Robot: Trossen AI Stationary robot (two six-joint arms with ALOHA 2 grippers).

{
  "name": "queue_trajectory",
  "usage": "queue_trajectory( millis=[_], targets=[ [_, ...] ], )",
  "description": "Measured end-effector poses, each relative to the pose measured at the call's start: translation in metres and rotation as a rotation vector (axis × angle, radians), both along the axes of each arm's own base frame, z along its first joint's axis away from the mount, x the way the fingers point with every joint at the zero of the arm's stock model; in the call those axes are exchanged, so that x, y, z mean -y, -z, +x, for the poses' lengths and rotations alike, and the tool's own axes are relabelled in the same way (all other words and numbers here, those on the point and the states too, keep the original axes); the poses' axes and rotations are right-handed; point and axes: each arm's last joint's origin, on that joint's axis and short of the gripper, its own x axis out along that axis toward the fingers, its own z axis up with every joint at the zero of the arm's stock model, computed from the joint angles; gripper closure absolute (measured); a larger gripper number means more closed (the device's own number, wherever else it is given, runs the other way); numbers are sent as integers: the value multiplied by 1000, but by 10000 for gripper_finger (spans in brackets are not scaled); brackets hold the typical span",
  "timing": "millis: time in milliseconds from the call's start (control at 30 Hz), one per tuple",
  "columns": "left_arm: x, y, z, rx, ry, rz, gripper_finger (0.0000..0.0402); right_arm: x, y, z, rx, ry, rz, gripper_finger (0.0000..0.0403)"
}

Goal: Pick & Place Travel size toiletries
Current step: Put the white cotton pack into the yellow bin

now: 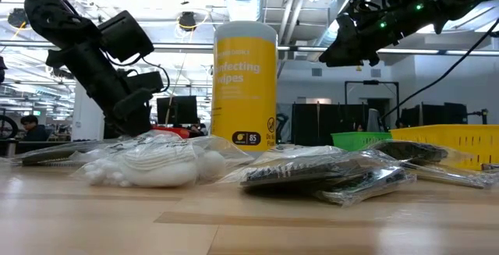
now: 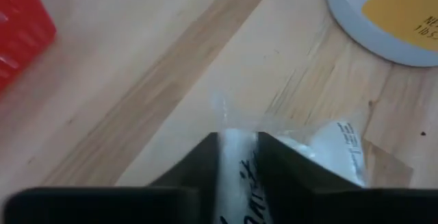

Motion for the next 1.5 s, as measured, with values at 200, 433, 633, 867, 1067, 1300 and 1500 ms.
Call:
queue_trajectory(
  millis=[200,433,633,867,1067,1300,1500],
  targets=[
    [0,-1,1,9,0,4,390,0,0,0,1,1,1,228],
    [0,-3,0,17,2,5,396,0,0,0,1,1,1,228],
    [6,-18,0,99,29,22,398,0,0,0,1,1,2,228],
    [19,-46,-4,247,119,85,398,-1,0,0,2,-2,2,228],
    [29,-71,-14,356,132,217,398,-4,0,1,2,-18,2,228],
    [38,-94,-26,469,128,325,398,-4,0,2,18,-12,22,228],
    [45,-124,-22,519,154,421,398,-6,-5,5,82,-118,38,228]
  ],
)
